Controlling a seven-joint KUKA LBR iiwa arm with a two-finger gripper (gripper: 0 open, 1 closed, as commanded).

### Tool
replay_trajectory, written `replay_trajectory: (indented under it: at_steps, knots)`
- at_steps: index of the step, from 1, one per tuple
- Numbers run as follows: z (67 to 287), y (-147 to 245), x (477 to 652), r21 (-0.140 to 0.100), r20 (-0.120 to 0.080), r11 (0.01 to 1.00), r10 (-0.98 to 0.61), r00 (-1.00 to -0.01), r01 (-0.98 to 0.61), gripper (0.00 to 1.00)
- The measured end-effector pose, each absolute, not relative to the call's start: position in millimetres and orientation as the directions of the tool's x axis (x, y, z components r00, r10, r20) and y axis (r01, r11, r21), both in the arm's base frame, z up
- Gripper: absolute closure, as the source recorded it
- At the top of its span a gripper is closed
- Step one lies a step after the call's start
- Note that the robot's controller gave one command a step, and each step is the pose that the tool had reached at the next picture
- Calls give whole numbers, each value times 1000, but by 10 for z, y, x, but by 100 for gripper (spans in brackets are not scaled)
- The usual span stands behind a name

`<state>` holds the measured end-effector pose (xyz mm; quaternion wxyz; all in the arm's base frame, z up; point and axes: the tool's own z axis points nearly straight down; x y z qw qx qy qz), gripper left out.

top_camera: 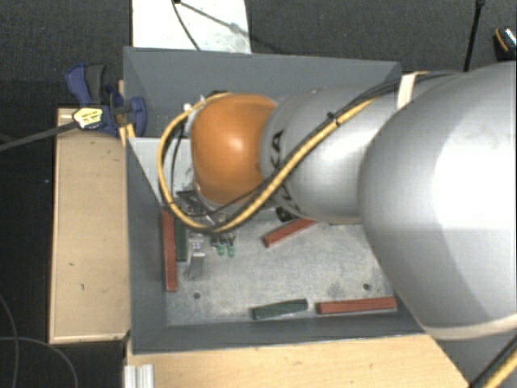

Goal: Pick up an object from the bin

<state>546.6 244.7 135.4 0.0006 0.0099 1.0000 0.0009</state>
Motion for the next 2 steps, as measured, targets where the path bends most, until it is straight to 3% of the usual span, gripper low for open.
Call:
replay_trajectory:
  at_steps: [1,2]
  knots:
    - [684,2038,5746,-2,4,984,-178,-984,-178,0]
    - [1210,1232,5847,-3,-8,987,-159,-987,-159,0]
